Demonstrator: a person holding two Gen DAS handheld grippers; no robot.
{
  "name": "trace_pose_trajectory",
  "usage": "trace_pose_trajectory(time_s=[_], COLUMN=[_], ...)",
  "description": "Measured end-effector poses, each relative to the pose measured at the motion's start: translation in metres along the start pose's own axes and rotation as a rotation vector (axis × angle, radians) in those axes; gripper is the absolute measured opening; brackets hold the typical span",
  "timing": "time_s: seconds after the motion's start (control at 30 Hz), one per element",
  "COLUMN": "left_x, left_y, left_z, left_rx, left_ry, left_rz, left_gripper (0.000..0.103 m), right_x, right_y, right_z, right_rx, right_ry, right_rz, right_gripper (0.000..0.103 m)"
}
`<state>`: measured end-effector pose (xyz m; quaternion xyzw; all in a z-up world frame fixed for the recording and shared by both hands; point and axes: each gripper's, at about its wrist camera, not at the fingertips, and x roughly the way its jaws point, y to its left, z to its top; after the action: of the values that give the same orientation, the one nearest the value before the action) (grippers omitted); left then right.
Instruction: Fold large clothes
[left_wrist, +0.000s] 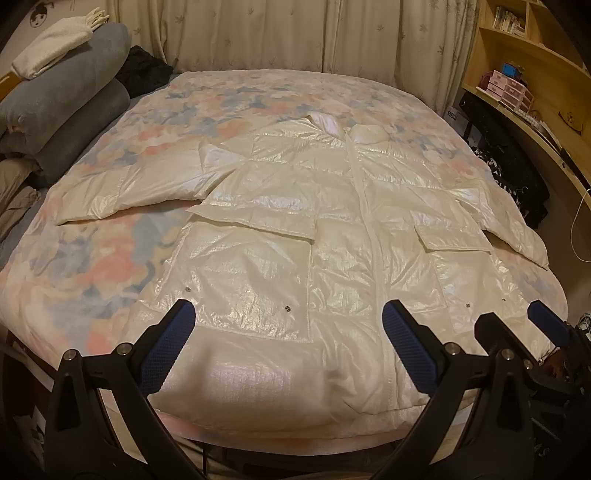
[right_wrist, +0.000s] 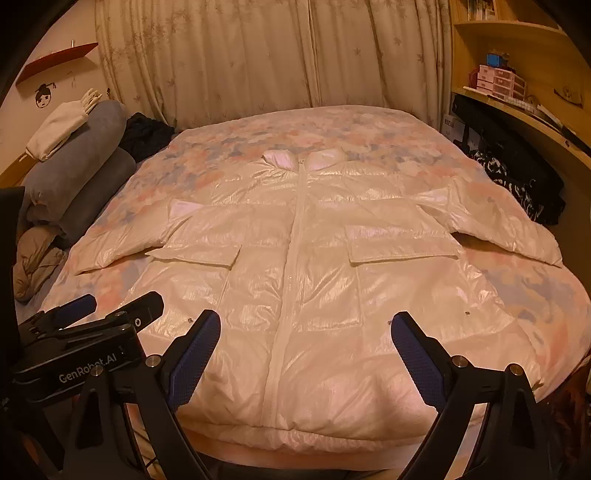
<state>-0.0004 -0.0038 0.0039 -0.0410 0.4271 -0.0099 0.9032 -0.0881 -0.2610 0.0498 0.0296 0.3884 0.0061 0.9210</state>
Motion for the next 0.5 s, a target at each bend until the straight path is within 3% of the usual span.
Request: trace_pose_trajectory(time_s=[0.5], left_x=[0.000], left_y=[0.002], left_z=[-0.003], left_rx=[-0.006], left_ry=[0.001], left_rz=[-0.017], left_gripper=[0.101], right_x=[0.012], right_y=[-0.008], right_z=[-0.002], right_rx=[0.041], right_ry=[0.027], right_rz=[0.017], right_gripper=[0.095])
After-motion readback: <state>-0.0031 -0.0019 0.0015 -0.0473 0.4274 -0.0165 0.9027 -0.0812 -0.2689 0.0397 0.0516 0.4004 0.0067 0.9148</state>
